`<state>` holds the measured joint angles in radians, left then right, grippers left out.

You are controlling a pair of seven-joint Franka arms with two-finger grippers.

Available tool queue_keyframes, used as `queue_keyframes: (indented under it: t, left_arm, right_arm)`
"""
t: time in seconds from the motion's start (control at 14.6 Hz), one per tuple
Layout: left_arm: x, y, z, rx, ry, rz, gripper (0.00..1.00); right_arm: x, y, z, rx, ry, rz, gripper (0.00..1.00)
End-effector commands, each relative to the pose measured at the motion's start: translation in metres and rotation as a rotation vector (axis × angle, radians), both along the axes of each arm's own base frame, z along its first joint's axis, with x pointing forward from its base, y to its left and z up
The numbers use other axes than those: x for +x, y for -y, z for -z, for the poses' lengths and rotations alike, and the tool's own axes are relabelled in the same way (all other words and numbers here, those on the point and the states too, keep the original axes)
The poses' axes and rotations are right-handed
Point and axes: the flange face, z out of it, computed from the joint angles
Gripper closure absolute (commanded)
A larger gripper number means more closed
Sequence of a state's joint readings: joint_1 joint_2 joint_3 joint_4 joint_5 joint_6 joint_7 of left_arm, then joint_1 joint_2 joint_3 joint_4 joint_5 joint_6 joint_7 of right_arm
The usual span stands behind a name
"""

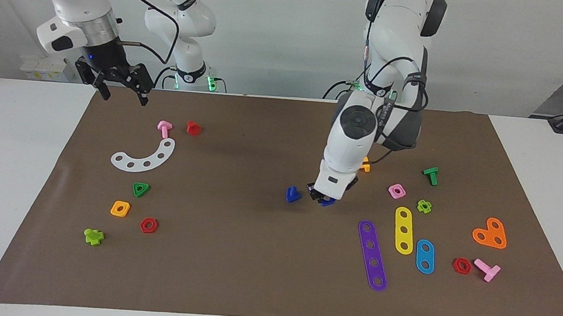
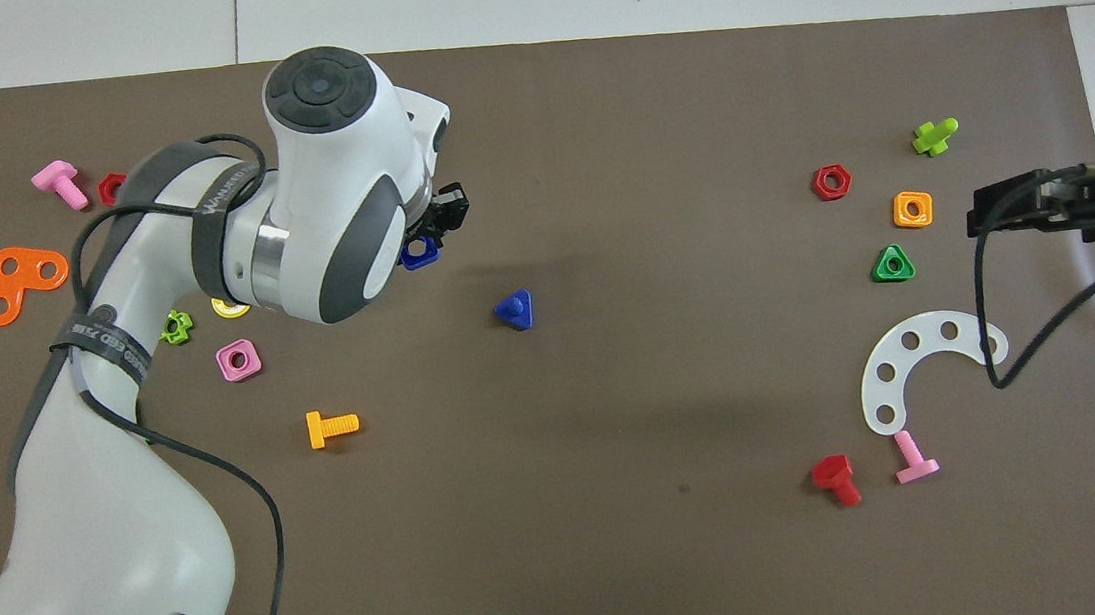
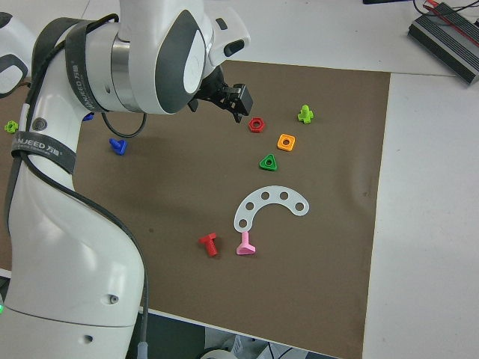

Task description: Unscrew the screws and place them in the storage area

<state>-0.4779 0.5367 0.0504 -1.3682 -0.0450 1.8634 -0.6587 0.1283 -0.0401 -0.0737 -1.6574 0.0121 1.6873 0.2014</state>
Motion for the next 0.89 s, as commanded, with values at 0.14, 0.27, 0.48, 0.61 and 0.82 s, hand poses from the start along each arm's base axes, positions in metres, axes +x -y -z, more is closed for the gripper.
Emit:
queue_keyframes:
  t: [0.14,0.27,0.48,0.61,0.82]
  left_arm:
    - [0.025,-0.084,0.014,-0.05,-0.007,0.221,0.62]
    - [0.019,-0.1,0.027,-0.053,-0.017,0.281,0.62]
    - [0.0,-0.116,0.05,-0.056,-0.026,0.372,0.62]
    - [-0.008,-0.124,0.062,-0.058,-0.018,0.414,0.61]
    - [-0.014,-0.134,0.067,-0.061,-0.041,0.455,0.59]
  right_arm:
    - [0.055,-0.111,0.084,0.041,0.016,0.049,0.0]
    - [0.072,-0.173,0.108,0.053,0.029,0.064,0.0]
    - [0.079,-0.254,0.161,0.048,0.037,0.08,0.0]
    - [0.073,-0.302,0.197,0.052,0.044,0.094,0.0]
    - [0.066,-0.363,0.239,0.047,0.036,0.097,0.0]
